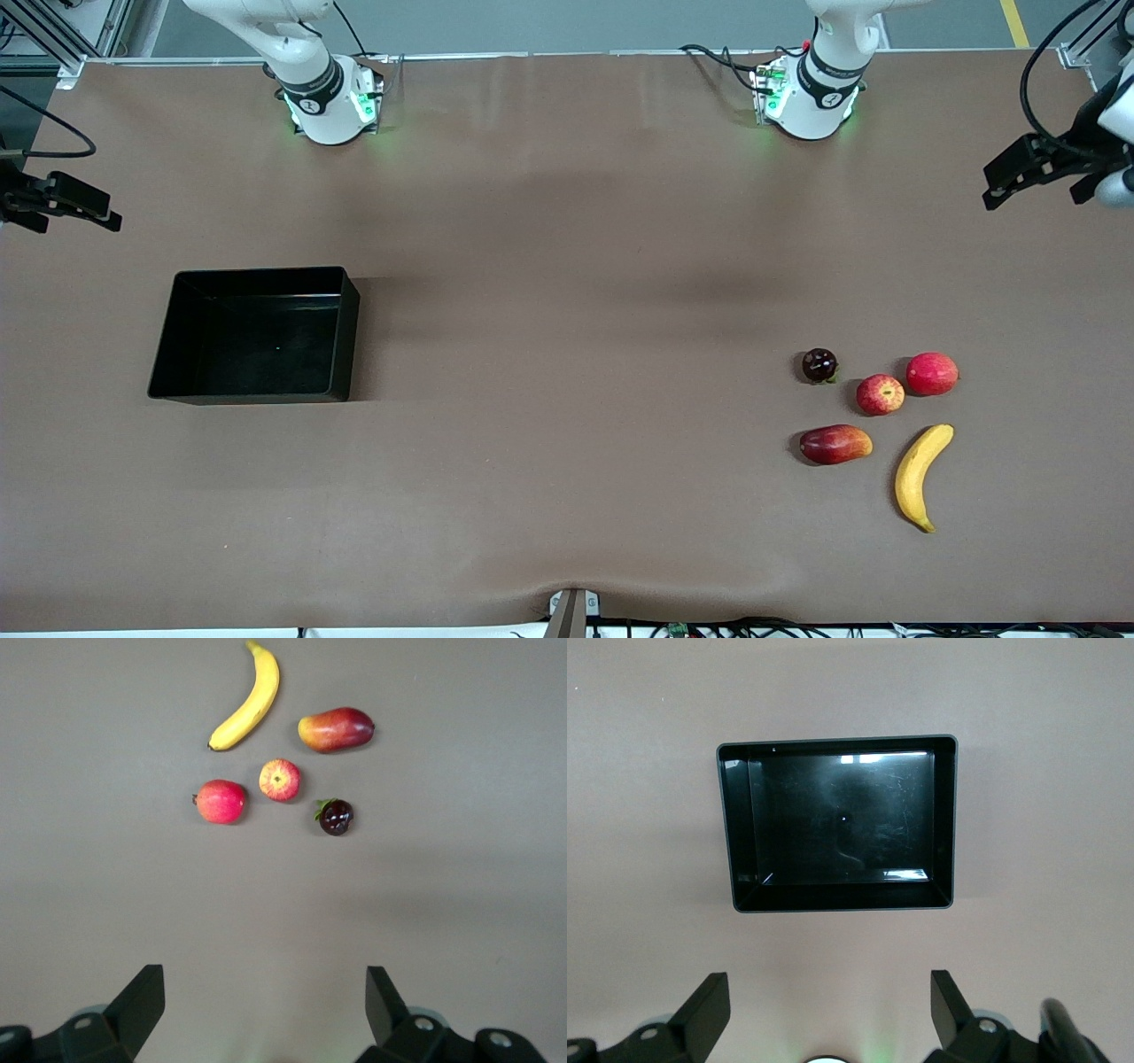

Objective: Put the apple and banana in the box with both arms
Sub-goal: 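Move the left gripper down to the red-yellow apple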

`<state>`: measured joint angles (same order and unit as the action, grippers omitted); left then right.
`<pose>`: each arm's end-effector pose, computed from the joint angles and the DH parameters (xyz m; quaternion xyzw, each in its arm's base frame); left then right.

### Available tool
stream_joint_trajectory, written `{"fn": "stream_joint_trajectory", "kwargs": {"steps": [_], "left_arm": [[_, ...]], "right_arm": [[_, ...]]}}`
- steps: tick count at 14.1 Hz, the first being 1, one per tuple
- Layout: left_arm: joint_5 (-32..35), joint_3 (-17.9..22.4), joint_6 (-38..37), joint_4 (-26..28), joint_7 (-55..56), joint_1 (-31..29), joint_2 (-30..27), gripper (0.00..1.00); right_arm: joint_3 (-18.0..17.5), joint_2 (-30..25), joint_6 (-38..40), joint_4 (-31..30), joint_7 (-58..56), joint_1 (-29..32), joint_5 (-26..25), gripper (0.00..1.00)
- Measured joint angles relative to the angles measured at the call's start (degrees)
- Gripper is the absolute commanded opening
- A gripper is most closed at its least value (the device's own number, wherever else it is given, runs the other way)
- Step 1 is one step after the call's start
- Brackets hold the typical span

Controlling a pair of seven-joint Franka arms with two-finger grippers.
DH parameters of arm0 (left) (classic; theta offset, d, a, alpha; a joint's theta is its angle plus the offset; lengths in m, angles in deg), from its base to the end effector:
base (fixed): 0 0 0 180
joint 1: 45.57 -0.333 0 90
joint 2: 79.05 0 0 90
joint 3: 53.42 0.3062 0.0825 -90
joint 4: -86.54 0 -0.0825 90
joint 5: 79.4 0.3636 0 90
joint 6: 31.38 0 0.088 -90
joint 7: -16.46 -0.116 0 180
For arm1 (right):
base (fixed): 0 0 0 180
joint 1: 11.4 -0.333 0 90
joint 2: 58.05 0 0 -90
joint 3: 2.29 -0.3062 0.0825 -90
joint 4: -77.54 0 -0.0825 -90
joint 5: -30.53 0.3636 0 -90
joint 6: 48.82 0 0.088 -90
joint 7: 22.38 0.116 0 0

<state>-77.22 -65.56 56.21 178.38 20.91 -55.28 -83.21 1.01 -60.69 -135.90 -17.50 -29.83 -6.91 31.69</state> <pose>0.5079 -0.0212 0.6247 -0.9995 -0.0187 0.0000 0.0267 0.5074 -0.0676 0.5862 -0.9989 0.0028 0.0445 0.0175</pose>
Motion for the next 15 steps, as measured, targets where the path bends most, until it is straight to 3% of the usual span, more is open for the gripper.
{"fn": "stream_joint_trajectory", "kwargs": {"steps": [3, 10, 15], "left_arm": [[0.0, 0.1, 4.1, 0.8, 0.0, -2.5, 6.2, 1.00], [0.3, 0.2, 28.3, 9.9, -0.2, -4.2, 18.8, 1.00], [7.7, 0.2, 40.7, 9.9, 0.1, -4.3, 29.2, 1.00]], "right_arm": [[0.0, 0.0, 0.0, 0.0, 0.0, 0.0, 0.0, 1.00], [0.1, 1.2, -0.5, 1.0, 0.0, 0.5, 0.0, 1.00], [0.4, 4.3, -1.0, 1.3, 0.0, 1.0, -0.1, 1.00]]}}
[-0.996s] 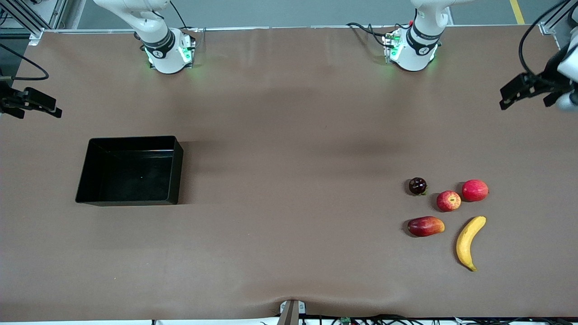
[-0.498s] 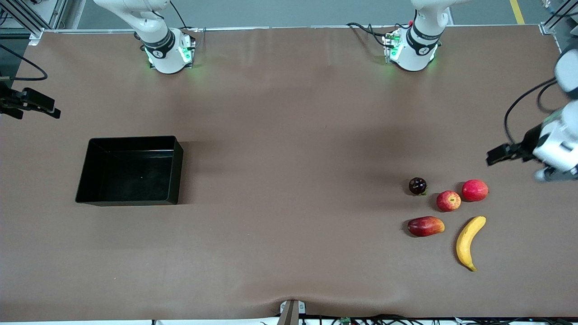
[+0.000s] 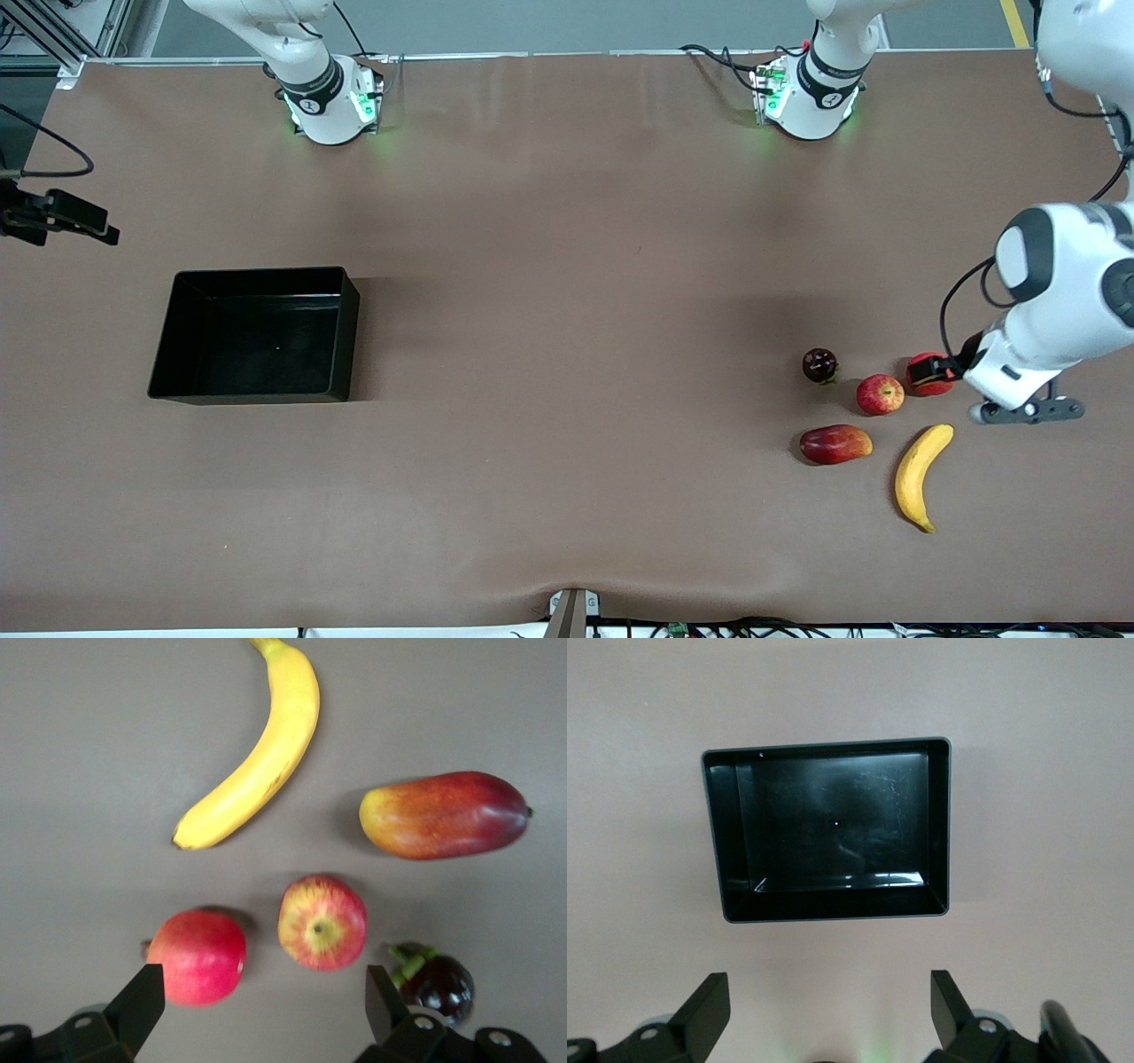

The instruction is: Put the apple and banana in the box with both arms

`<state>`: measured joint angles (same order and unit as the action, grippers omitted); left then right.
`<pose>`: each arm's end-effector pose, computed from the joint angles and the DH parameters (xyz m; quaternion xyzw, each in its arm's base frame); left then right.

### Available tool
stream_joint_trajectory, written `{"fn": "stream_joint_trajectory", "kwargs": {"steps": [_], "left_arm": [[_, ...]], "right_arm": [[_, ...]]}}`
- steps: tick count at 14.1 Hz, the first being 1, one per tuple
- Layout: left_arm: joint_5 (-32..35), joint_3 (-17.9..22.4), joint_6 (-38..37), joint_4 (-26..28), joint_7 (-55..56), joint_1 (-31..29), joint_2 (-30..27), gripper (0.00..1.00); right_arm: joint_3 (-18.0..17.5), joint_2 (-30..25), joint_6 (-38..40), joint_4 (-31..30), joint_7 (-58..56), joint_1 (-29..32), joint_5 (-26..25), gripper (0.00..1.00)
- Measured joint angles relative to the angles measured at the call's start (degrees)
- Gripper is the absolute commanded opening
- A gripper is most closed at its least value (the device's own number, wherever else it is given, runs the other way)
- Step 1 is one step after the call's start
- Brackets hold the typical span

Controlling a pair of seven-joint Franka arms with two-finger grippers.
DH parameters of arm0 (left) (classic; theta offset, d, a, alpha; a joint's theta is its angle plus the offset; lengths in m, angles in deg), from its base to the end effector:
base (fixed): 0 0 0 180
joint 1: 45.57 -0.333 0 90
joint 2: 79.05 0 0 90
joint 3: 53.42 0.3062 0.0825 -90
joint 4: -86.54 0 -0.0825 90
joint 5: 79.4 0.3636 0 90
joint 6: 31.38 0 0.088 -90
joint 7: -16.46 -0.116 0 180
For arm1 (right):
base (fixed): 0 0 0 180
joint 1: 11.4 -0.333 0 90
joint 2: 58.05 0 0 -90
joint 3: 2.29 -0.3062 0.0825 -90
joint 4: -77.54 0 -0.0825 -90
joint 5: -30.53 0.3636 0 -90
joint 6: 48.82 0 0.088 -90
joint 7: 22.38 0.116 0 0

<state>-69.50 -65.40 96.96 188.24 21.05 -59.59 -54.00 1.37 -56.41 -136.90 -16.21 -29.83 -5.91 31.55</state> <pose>0.6355 0.0396 0.3158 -0.9994 -0.0159 -0.0206 0.0245 0.5271 -0.0823 0.5585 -0.9978 0.0151 0.0619 0.0171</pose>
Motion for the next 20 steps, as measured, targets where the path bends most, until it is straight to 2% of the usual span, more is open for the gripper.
{"fn": "stream_joint_trajectory", "kwargs": {"steps": [3, 6, 10, 11, 12, 13, 14, 15, 16, 18, 20], "left_arm": [[-1.2, -0.3, 4.1, -0.3, 1.1, 0.0, 4.0, 1.00], [-1.9, -0.8, 4.5, -0.3, 2.3, 0.8, 7.2, 1.00], [-1.9, -0.8, 4.6, -0.3, 2.2, 0.6, 9.3, 1.00], [-1.9, -0.8, 4.6, -0.3, 2.2, 0.5, 9.6, 0.87], [-1.9, -0.8, 4.6, -0.3, 2.2, 0.5, 9.9, 0.54], [-1.9, -0.8, 4.6, -0.3, 2.2, 0.5, 10.1, 0.17], [-1.9, -0.8, 4.6, -0.3, 2.2, 0.5, 10.3, 0.00], [-1.9, -0.8, 4.6, -0.5, 2.2, 0.5, 10.3, 0.00], [-1.9, -0.8, 4.6, -0.6, 2.2, 0.5, 10.2, 0.00], [-1.9, -0.9, 4.5, -1.1, 0.9, 0.6, 9.9, 0.00], [-1.9, -0.9, 2.9, -2.1, -1.1, 0.6, 7.9, 0.00]], "right_arm": [[0.2, 5.2, -3.6, -0.5, -1.5, 2.6, -1.0, 1.00], [0.5, 10.6, -9.0, -1.6, -4.5, 5.0, -1.0, 1.00], [0.5, 13.8, -22.0, -9.0, -6.5, 6.8, -1.1, 1.00], [0.5, 14.6, -24.6, -10.6, -7.8, 7.2, -1.1, 1.00], [0.5, 15.5, -28.0, -12.1, -9.8, 7.6, -1.1, 1.00], [0.5, 16.5, -32.1, -13.9, -12.1, 8.2, -1.1, 1.00], [0.5, 17.4, -36.0, -15.9, -13.7, 8.8, -1.1, 1.00], [0.5, 18.2, -39.2, -17.9, -14.7, 9.3, -1.1, 0.98], [0.5, 18.8, -41.3, -19.5, -15.1, 9.7, -1.1, 0.78], [0.5, 19.8, -42.8, -20.9, -15.4, 10.0, -1.1, 0.45], [0.5, 20.9, -43.6, -21.2, -15.5, 10.5, -1.1, 0.04]]}}
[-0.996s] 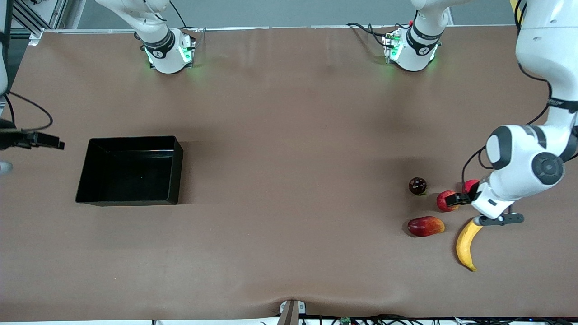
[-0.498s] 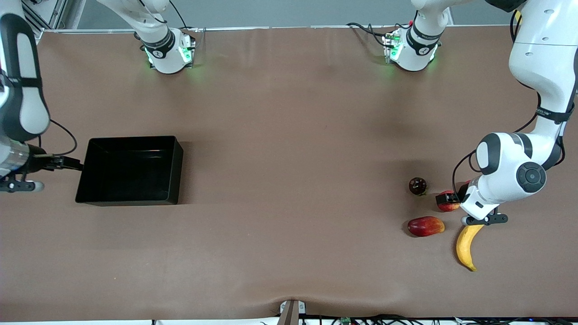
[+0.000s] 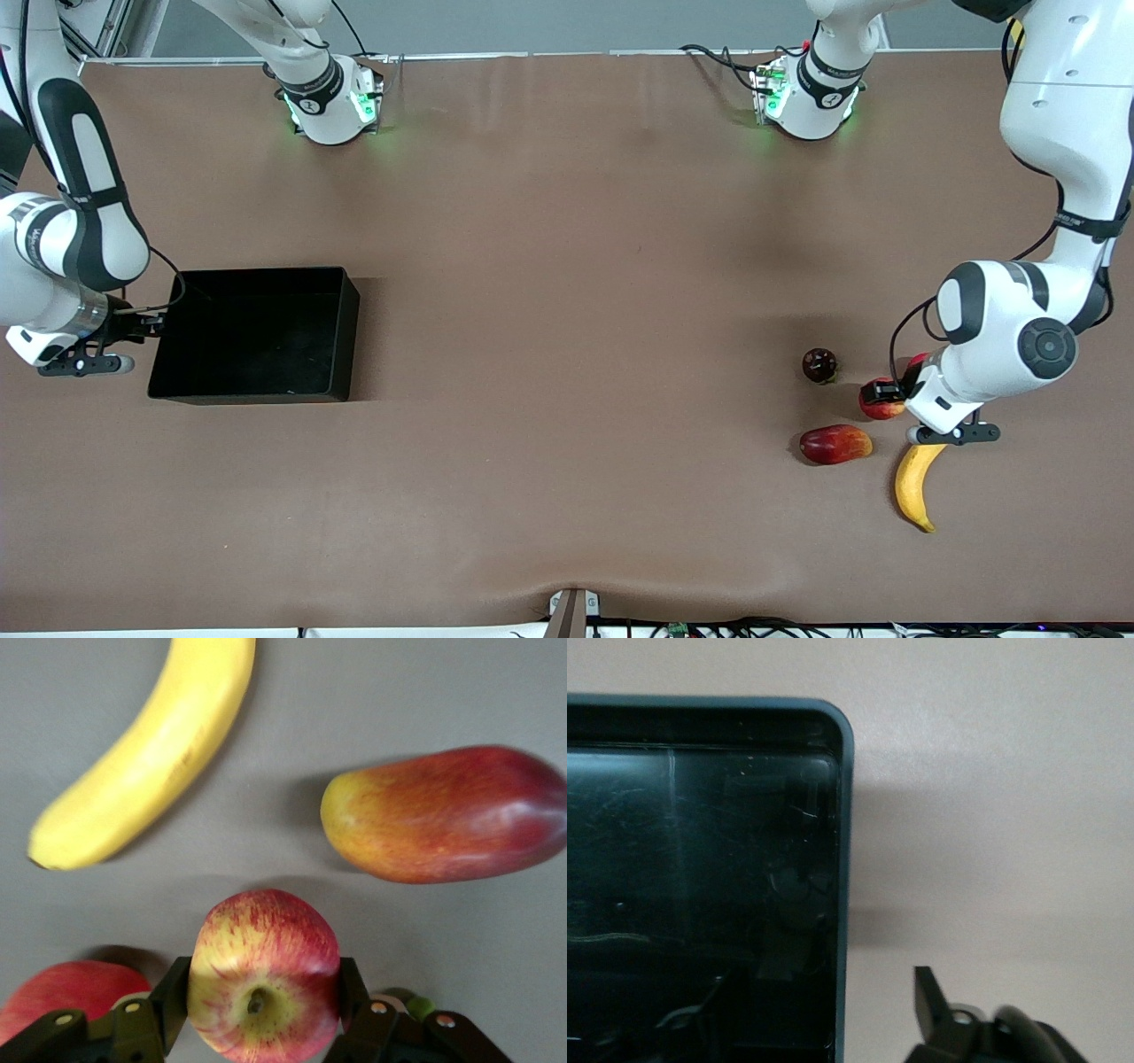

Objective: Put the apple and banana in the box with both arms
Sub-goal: 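Carry the apple with the left gripper over the black box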

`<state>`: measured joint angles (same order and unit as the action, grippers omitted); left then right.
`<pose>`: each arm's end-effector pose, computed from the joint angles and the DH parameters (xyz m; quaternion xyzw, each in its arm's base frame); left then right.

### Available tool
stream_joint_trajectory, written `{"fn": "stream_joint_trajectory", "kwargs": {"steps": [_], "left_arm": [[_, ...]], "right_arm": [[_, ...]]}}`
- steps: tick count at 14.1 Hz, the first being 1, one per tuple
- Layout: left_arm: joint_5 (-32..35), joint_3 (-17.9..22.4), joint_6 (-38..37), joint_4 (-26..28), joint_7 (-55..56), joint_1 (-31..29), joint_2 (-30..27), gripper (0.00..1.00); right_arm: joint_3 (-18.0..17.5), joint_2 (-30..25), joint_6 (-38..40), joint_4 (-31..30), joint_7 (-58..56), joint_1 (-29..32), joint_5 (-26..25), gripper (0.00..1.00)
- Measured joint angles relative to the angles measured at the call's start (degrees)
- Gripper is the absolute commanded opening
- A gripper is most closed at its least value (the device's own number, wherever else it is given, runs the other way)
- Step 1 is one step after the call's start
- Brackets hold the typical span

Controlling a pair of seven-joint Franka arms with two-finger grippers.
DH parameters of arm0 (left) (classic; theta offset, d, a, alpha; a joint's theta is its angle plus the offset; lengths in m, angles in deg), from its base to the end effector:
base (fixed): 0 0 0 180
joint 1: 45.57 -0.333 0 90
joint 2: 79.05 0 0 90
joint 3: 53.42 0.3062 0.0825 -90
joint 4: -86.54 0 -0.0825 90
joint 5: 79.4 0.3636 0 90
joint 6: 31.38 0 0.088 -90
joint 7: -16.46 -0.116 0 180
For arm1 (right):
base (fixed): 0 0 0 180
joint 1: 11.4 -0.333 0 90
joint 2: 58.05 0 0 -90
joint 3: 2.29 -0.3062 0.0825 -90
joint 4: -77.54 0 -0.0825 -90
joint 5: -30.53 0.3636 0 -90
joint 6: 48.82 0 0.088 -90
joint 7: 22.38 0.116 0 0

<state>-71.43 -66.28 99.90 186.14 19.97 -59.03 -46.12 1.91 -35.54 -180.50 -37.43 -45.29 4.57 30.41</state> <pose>0.6457 0.0234 0.2500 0.9999 0.0071 -0.0024 0.0085 0.5408 -0.1978 0.2483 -0.9983 -0.0267 0.0521 0.0045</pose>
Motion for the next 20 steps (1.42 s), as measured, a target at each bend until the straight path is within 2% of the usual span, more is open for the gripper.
{"fn": "stream_joint_trajectory", "kwargs": {"steps": [1, 5, 8, 10, 15, 20], "left_arm": [[0.0, -0.1, -2.0, -0.5, -0.3, 0.0, -1.7, 0.00], [0.0, -2.2, -12.3, -2.4, -0.5, 0.7, -10.0, 0.00], [0.0, -5.3, -16.1, -2.5, 1.1, 1.1, -14.3, 0.00], [-0.1, -7.5, -19.2, -3.4, 3.7, 1.3, -15.2, 0.00], [-0.3, -12.3, -22.5, -5.4, 10.7, 1.4, -15.3, 0.00], [-0.3, -15.4, -24.9, -5.6, 15.9, 1.3, -15.3, 0.00]], "right_arm": [[0.0, 0.4, -0.3, 0.0, 0.0, 0.2, 0.0, 0.00], [0.0, 0.9, -0.4, 0.0, -0.1, 0.5, 0.0, 0.00], [-0.2, 0.9, -0.2, 0.2, 0.0, 0.5, 0.2, 0.00], [-0.3, 0.9, 2.4, 1.4, 0.0, 0.5, 0.8, 0.00], [-1.9, 0.7, 19.2, 9.8, 1.6, -0.6, 7.6, 0.00], [-3.4, 0.6, 22.3, 11.8, 10.1, -9.5, 8.4, 0.00]]}}
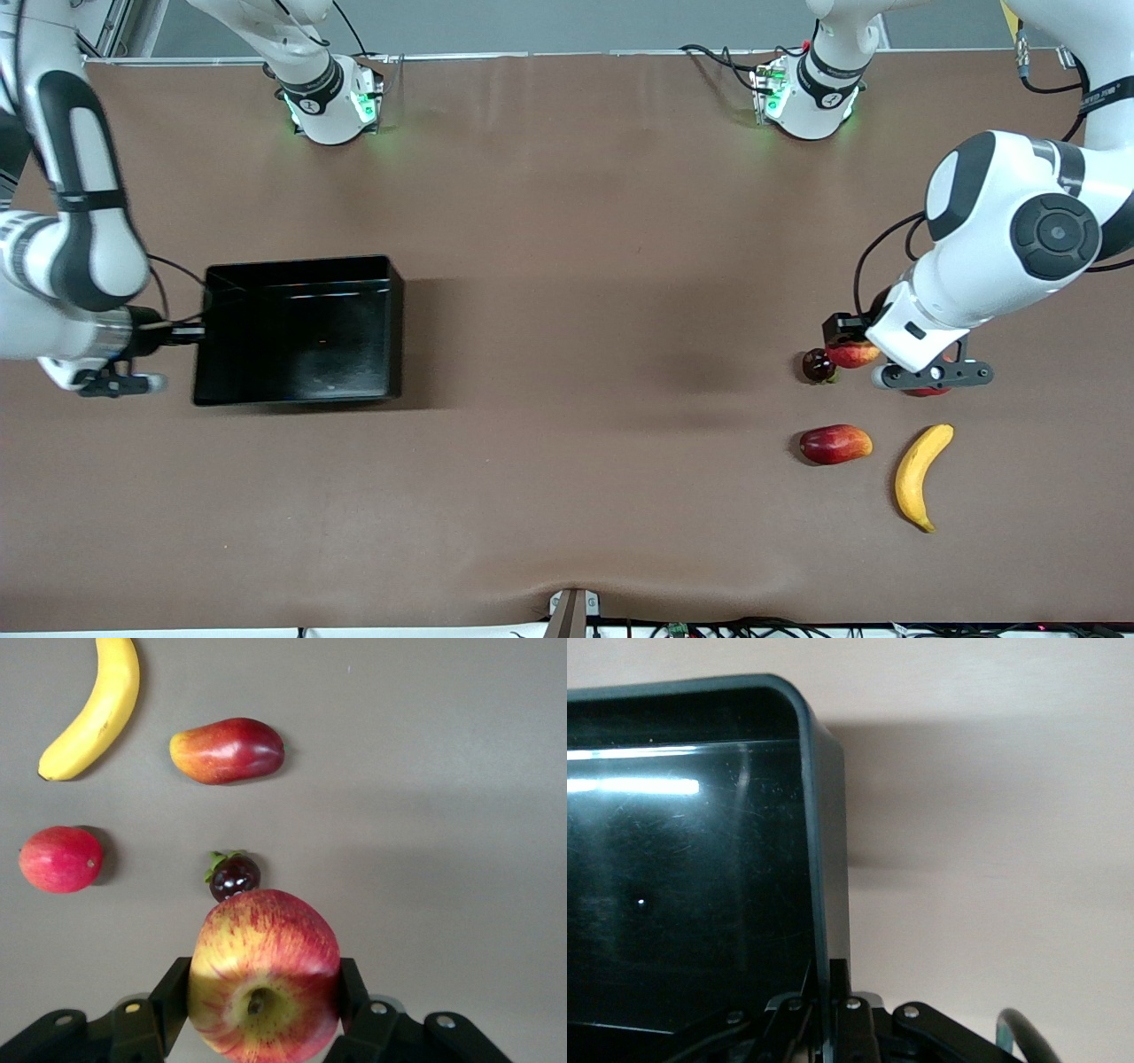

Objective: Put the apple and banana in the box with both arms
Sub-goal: 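Carry the apple with the left gripper over the black box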

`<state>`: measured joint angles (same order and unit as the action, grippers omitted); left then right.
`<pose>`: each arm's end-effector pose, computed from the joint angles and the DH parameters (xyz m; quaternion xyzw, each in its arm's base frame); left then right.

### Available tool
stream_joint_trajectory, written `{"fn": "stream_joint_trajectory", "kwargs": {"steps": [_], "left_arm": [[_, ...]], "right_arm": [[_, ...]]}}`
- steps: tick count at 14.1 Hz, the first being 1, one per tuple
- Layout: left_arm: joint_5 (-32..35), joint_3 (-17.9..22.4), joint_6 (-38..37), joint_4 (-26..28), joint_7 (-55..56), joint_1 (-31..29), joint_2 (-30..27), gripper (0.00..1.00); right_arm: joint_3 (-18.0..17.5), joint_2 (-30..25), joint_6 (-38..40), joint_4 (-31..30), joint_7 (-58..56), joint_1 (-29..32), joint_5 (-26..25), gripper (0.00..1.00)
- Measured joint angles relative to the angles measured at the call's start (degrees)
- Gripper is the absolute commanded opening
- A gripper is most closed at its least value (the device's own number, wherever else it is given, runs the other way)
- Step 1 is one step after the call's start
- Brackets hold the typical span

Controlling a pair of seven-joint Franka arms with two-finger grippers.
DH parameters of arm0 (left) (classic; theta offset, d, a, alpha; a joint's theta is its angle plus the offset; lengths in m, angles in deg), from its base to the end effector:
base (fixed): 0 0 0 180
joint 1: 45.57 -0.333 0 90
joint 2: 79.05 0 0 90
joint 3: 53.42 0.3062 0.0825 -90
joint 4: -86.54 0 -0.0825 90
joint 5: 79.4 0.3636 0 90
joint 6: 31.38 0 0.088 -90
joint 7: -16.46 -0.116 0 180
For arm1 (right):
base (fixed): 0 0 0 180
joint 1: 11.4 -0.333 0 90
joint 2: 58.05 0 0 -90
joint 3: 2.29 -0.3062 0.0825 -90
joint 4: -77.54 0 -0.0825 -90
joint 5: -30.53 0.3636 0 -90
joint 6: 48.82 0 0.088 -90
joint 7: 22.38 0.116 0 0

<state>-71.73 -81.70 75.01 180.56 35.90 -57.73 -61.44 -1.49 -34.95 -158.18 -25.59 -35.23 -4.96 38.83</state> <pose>0.5997 -0.1327 0.4384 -0.9995 -0.0162 0.0279 0.0000 0.5859 -0.0623 0.2980 -0.9872 -0.0147 0.1333 0.0858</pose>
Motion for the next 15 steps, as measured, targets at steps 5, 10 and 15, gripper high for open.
{"fn": "stream_joint_trajectory", "kwargs": {"steps": [5, 10, 15], "left_arm": [[-1.4, -2.5, -0.7, 0.0, 1.9, 0.1, -0.8, 0.00], [-2.4, -6.7, 0.7, 1.2, 7.9, 0.2, -0.8, 0.00], [-2.5, -8.7, 7.9, 6.8, 16.5, 4.2, -0.4, 0.00]], "right_arm": [[-1.2, 0.0, -2.8, 0.4, 16.1, -16.3, 0.6, 0.00], [-2.3, 2.0, -11.4, 0.3, 21.9, -26.1, 5.7, 0.00], [-4.4, 7.6, -20.3, 1.6, 33.8, -32.5, 8.0, 0.00]]}}
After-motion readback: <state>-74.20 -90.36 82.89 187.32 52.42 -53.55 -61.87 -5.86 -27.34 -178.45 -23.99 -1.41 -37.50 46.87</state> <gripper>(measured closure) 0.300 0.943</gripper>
